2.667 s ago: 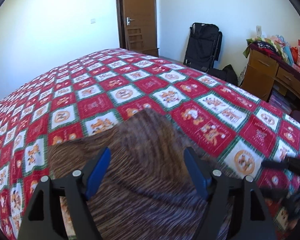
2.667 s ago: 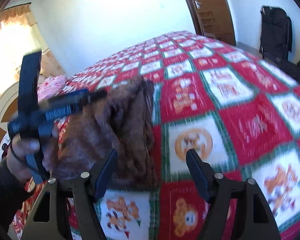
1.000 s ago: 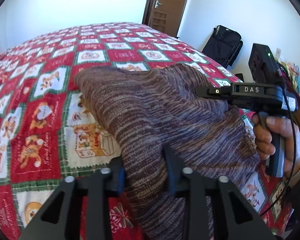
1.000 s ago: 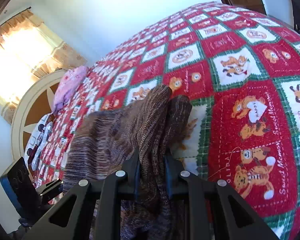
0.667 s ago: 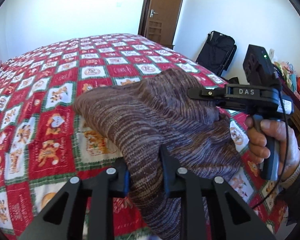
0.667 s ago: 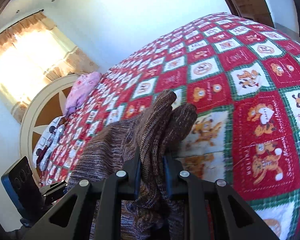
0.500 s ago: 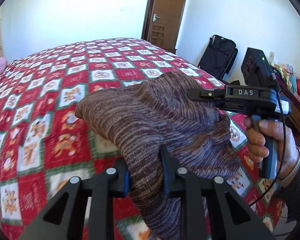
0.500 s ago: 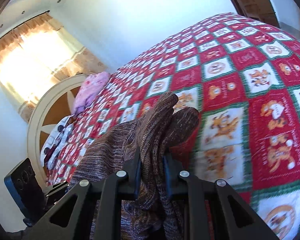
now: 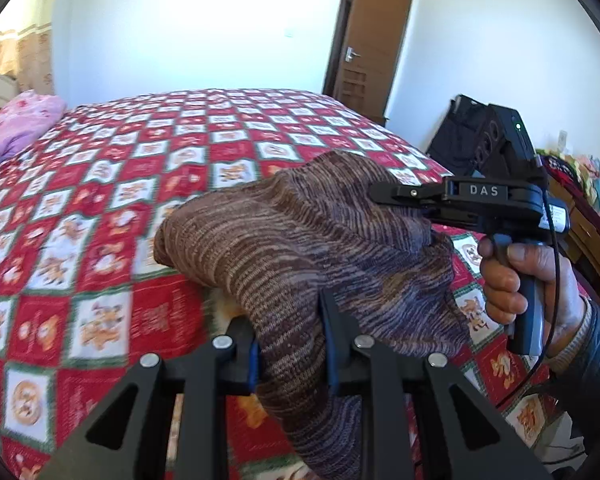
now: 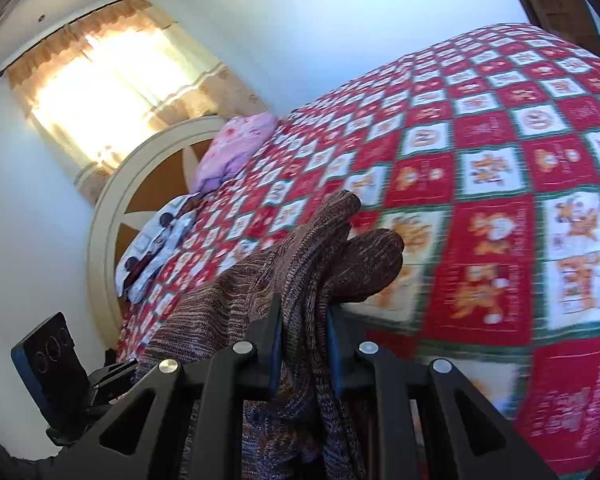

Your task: Fold small clothes

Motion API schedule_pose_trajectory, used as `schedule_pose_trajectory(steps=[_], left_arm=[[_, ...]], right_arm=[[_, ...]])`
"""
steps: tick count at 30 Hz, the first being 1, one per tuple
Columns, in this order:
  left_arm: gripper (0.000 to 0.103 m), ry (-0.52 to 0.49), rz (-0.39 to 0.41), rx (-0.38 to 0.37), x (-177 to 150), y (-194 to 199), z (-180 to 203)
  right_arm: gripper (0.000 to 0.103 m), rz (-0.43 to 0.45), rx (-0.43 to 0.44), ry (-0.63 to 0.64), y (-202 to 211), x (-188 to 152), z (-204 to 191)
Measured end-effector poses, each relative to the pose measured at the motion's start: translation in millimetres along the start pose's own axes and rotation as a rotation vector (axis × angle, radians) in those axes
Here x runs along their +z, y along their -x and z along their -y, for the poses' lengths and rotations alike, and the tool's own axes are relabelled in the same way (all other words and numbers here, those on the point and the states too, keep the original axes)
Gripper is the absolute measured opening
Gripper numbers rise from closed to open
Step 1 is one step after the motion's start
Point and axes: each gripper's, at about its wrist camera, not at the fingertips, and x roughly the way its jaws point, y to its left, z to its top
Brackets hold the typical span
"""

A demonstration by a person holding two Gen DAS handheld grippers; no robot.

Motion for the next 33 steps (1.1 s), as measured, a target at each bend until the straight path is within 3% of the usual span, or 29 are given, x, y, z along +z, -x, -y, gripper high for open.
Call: schedule_pose_trajectory(steps=[17,33], left_arm=[[0.026,0.122,0.065,0.100,-40.7,67.1,-70.1],[0.026,0.203,0.070,0.159,-72.7,91.5,-112.9]], right_arm=[[0.019,-0.093,0.123,0.092,-67.4,-17.8,-91.4],[0.019,-0.204,0.170,0.125,-135.5,-35.7,-133.1]])
